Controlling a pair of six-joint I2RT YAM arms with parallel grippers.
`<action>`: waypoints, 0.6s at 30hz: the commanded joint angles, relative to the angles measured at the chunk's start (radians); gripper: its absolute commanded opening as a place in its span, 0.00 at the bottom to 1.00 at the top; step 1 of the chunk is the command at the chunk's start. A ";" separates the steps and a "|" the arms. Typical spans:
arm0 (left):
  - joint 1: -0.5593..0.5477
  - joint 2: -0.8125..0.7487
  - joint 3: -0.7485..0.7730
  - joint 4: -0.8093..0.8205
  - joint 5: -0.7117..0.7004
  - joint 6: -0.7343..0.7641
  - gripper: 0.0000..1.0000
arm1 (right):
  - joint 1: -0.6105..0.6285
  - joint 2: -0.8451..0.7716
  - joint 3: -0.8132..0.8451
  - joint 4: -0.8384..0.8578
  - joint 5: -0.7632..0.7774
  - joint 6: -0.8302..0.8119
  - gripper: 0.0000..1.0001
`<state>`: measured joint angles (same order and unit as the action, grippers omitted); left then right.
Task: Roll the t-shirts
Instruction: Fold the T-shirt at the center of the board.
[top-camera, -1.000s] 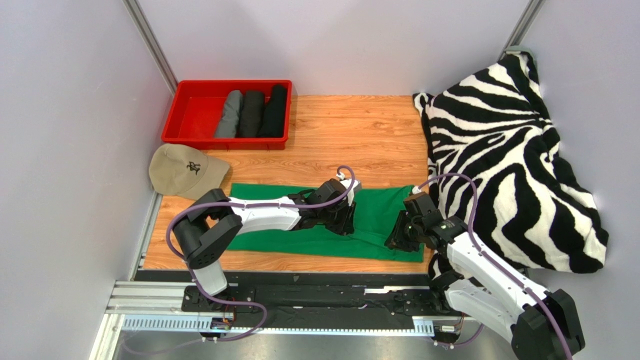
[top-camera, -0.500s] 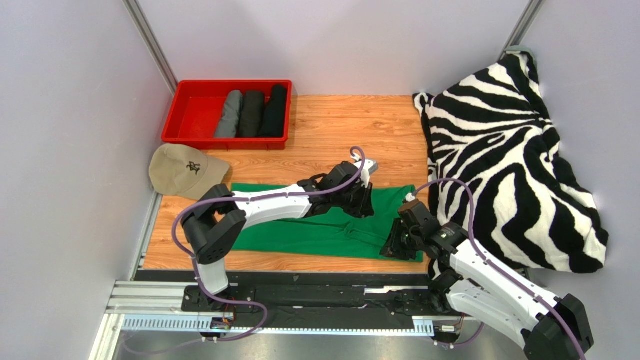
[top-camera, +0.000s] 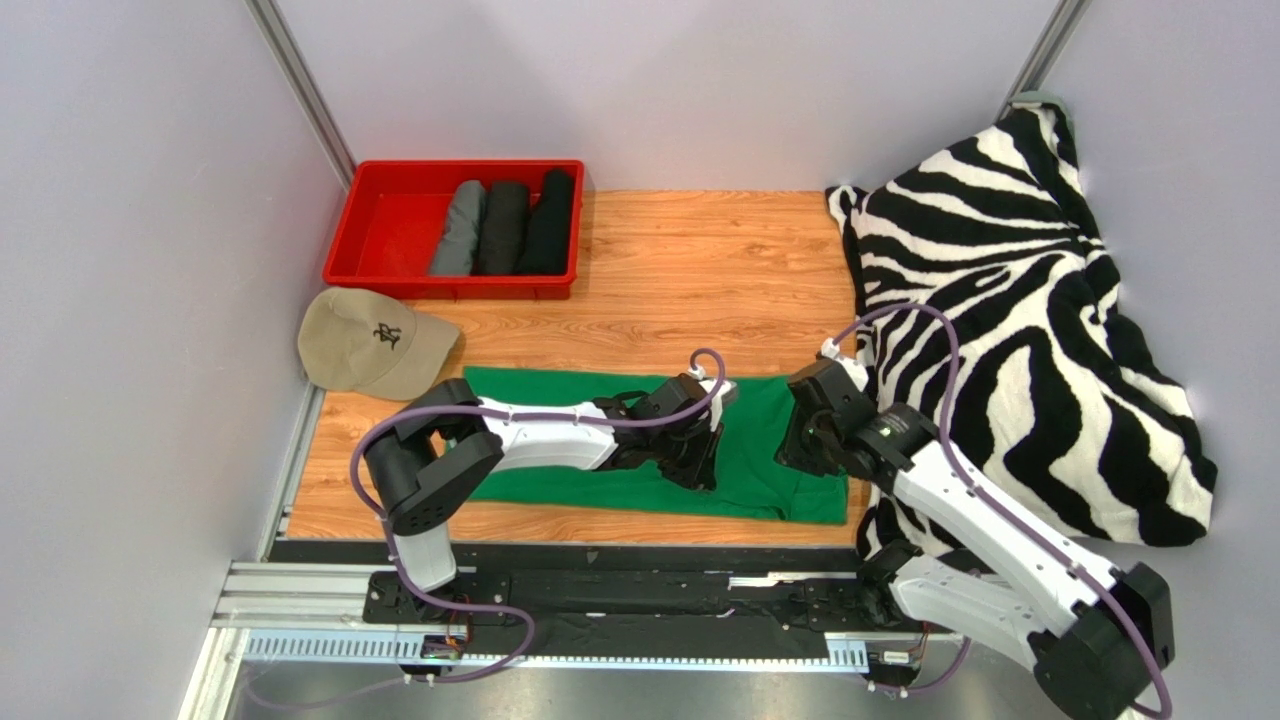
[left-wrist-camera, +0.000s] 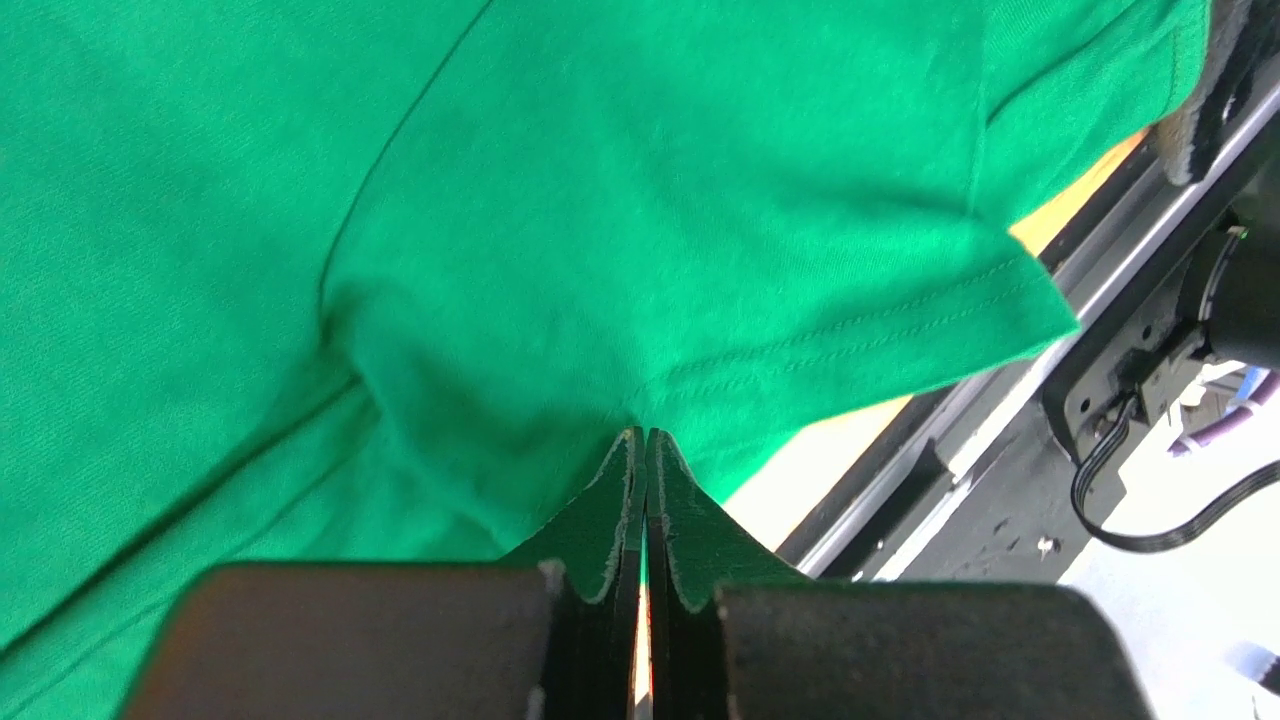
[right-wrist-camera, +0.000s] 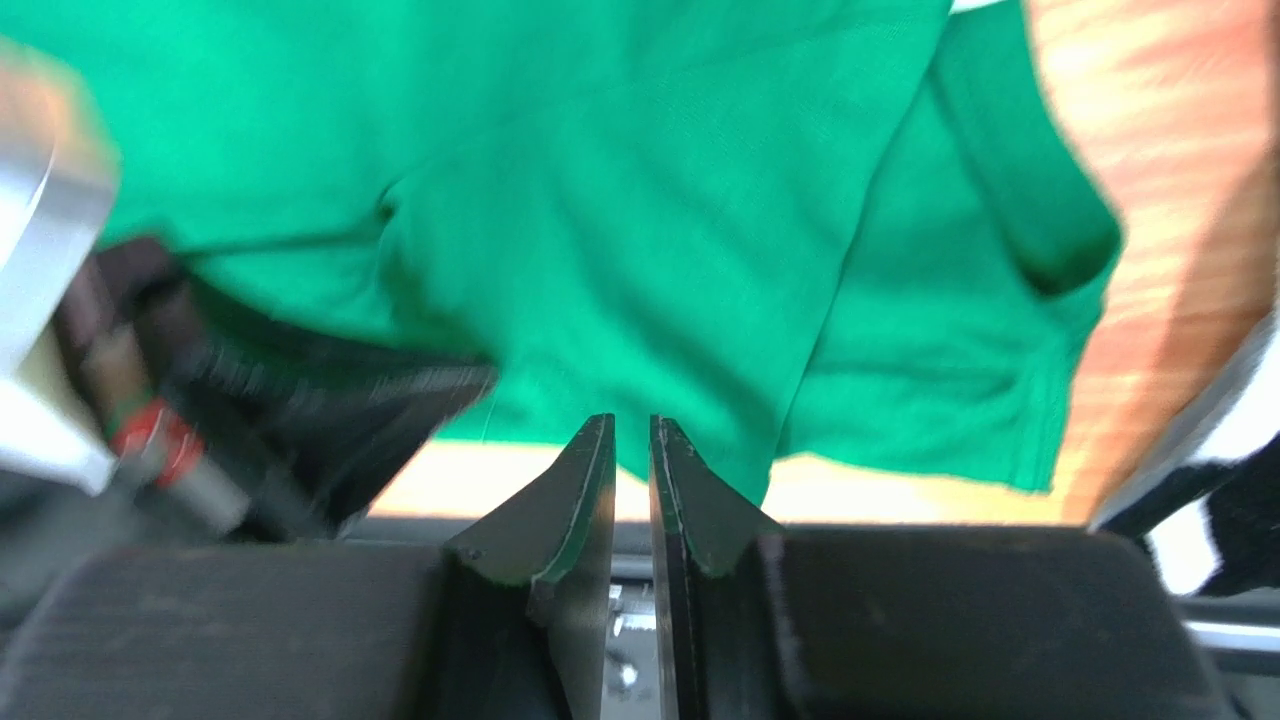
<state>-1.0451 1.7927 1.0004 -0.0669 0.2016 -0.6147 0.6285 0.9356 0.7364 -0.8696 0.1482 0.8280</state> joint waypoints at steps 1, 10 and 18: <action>-0.006 -0.082 -0.020 0.027 0.005 -0.013 0.02 | -0.021 0.092 0.027 0.064 0.076 -0.033 0.18; -0.001 -0.185 0.001 -0.094 -0.131 -0.042 0.08 | 0.045 0.129 -0.141 0.188 -0.081 0.068 0.15; 0.077 -0.205 -0.054 -0.163 -0.142 -0.161 0.09 | 0.010 0.094 -0.163 0.190 -0.088 0.054 0.19</action>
<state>-1.0142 1.6363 0.9928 -0.1921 0.0792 -0.6788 0.6651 1.0866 0.5446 -0.7193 0.0605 0.8761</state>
